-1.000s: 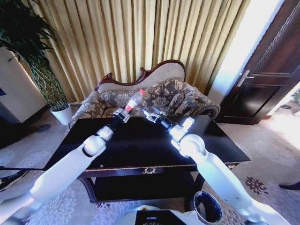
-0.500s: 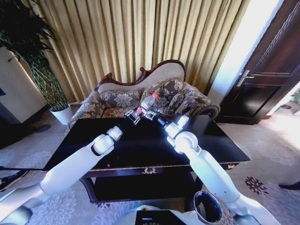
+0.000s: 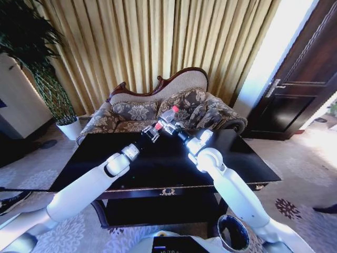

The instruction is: Move to the front of the table and place the trash on the table into the trash bin.

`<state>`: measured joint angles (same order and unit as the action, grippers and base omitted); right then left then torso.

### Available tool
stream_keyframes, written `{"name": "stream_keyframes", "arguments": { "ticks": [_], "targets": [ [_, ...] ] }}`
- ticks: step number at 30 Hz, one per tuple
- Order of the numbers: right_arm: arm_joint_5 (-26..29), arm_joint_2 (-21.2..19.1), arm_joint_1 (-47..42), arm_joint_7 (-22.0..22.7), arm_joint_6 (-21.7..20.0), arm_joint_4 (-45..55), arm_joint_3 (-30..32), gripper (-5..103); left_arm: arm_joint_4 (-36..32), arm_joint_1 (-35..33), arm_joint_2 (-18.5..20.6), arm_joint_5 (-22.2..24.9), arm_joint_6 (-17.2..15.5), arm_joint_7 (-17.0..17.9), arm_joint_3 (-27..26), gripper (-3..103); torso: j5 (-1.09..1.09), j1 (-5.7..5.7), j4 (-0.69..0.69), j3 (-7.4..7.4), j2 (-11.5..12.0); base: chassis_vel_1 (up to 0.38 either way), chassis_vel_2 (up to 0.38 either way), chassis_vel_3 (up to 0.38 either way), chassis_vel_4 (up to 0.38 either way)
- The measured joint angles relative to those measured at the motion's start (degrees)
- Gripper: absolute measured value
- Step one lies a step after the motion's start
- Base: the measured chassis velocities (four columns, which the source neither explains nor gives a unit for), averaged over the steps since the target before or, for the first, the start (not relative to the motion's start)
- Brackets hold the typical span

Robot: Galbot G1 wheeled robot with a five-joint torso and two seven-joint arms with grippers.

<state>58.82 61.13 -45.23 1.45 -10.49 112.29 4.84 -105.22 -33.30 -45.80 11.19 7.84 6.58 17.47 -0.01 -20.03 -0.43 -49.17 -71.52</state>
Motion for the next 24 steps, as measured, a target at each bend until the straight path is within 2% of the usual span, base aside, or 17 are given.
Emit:
{"name": "stream_keyframes", "arguments": {
  "ticks": [5, 6, 8, 10, 11, 12, 14, 17, 18, 20, 23, 24],
  "targets": [
    [0.06, -0.17, -0.57, -0.07, -0.04, 0.42, 0.61, 48, 0.03, 0.16, -0.16, 0.0, 0.01, 0.0, 0.33, 29, 0.0, 0.0, 0.0, 0.0, 0.0, 0.0, 0.0, 0.0, 0.0],
    [0.09, -0.22, -0.76, -0.08, -0.04, 0.51, 0.78, 41, 0.12, 0.18, -0.26, 0.0, 0.02, -0.01, 0.42, 29, 0.0, 0.0, 0.0, 0.0, 0.0, 0.0, 0.0, 0.0, 0.0],
    [0.09, -0.3, -0.91, -0.08, -0.04, 0.59, 0.88, 41, 0.22, 0.19, -0.41, 0.0, 0.03, -0.01, 0.49, 29, 0.0, 0.0, 0.0, 0.0, 0.0, 0.0, 0.0, 0.0, 0.0],
    [0.09, -0.48, -1.14, -0.08, -0.03, 0.88, 1.03, 36, 0.32, 0.18, -0.66, 0.0, 0.13, 0.51, 0.69, 29, 0.0, 0.0, 0.0, 0.0, 0.0, 0.0, 0.0, 0.0, 0.0],
    [0.08, -0.59, -1.18, -0.08, -0.03, 0.98, 1.06, 35, 0.25, 0.17, -0.7, 0.02, 0.12, 0.87, 0.83, 26, 0.0, 0.0, 0.0, 0.0, 0.0, 0.0, 0.0, 0.0, 0.0],
    [0.09, -0.71, -1.2, -0.08, -0.03, 1.14, 1.1, 35, 0.14, 0.15, -0.73, 0.04, 0.07, 1.19, 0.93, 31, 0.0, 0.0, 0.0, 0.0, 0.0, 0.0, 0.0, 0.0, 0.0],
    [0.09, -0.82, -1.23, -0.09, -0.03, 1.29, 1.16, 35, 0.05, 0.15, -0.75, 0.07, 0.04, 1.33, 0.98, 31, 0.0, 0.0, 0.0, 0.0, 0.0, 0.0, 0.0, 0.0, 0.0],
    [0.18, -1.13, -1.5, -0.25, -0.03, 1.71, 1.5, 30, -0.36, 0.09, -0.67, 0.23, -0.17, 1.44, 1.01, 48, 0.0, 0.0, 0.0, 0.0, 0.0, 0.0, 0.0, 0.0, 0.0],
    [0.18, -1.13, -1.5, -0.25, -0.03, 1.71, 1.5, 30, -0.36, 0.09, -0.67, 0.23, -0.17, 1.44, 1.01, 48, 0.0, 0.0, 0.0, 0.0, 0.0, 0.0, 0.0, 0.0, 0.0],
    [0.22, -1.36, -1.8, -0.27, -0.02, 2.01, 1.93, 25, -0.88, 0.04, -0.44, 0.37, -0.35, 1.44, 1.01, 59, 0.0, 0.0, 0.0, 0.0, 0.0, 0.0, 0.0, 0.0, 0.0],
    [0.22, -1.61, -2.02, -0.2, 0.02, 2.14, 2.41, 24, -1.55, 0.02, -0.17, 0.84, -0.53, 1.3, 1.04, 64, 0.0, 0.0, 0.0, 0.0, 0.0, 0.0, 0.0, 0.0, 0.0],
    [0.22, -1.72, -2.13, -0.19, 0.03, 2.16, 2.68, 24, -2.14, 0.02, 0.0, 1.32, -0.56, 1.13, 1.11, 70, 0.0, 0.0, 0.0, 0.0, 0.0, 0.0, 0.0, 0.0, 0.0]
  ]
}}
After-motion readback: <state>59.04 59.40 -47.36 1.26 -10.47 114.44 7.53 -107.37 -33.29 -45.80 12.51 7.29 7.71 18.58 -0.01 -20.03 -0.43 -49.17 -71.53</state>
